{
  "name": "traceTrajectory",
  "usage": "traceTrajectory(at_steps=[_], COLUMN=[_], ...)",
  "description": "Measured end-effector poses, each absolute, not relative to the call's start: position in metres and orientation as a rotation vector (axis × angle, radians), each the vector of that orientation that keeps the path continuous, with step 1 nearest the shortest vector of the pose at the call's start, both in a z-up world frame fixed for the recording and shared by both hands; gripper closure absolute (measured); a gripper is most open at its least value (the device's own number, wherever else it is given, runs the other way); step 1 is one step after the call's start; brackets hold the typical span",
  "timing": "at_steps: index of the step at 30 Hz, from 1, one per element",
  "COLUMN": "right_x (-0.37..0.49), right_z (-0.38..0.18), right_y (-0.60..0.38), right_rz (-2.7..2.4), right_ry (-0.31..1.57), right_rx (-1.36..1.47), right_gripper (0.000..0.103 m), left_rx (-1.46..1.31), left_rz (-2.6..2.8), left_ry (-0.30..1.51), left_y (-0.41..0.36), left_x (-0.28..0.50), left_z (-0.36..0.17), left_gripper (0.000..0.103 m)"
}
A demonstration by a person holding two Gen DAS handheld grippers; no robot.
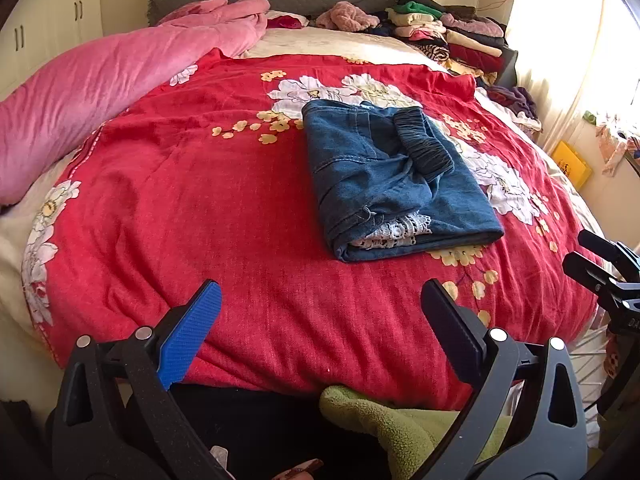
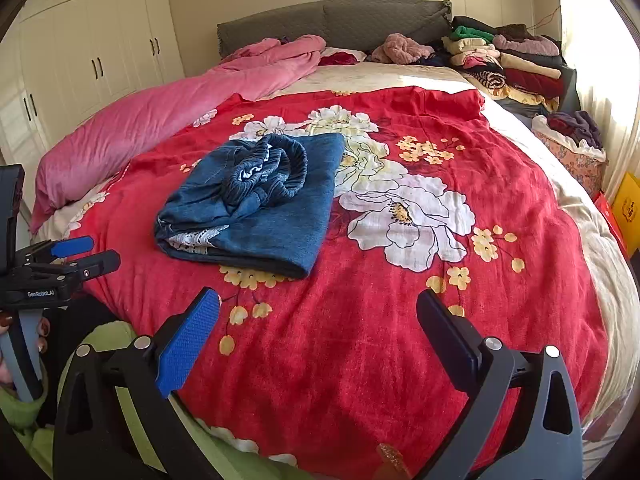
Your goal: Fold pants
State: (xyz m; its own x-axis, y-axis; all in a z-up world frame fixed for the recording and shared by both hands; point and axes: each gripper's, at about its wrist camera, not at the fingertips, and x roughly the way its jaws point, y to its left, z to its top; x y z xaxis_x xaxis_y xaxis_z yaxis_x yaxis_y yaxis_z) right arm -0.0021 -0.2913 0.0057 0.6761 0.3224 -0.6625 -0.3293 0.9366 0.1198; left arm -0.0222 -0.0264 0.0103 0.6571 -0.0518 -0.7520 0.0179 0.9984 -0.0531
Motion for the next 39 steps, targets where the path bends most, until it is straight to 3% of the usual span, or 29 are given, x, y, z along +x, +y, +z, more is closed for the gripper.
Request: traceTrajectory(at_steps=[39], right_x=[-0.0031], right_z=[0.0142], right_y=[-0.2872], right_rz=[0.368], right_ry=[0.741], right_rx=[-0.014], right_gripper=[0.005], left_rx=[-0.044], left_rz=[-0.035], left_ry=[0.849], left_y=[-0.0238], left_x=[-0.0236], left_z=[0.0132], left_gripper=[0.010])
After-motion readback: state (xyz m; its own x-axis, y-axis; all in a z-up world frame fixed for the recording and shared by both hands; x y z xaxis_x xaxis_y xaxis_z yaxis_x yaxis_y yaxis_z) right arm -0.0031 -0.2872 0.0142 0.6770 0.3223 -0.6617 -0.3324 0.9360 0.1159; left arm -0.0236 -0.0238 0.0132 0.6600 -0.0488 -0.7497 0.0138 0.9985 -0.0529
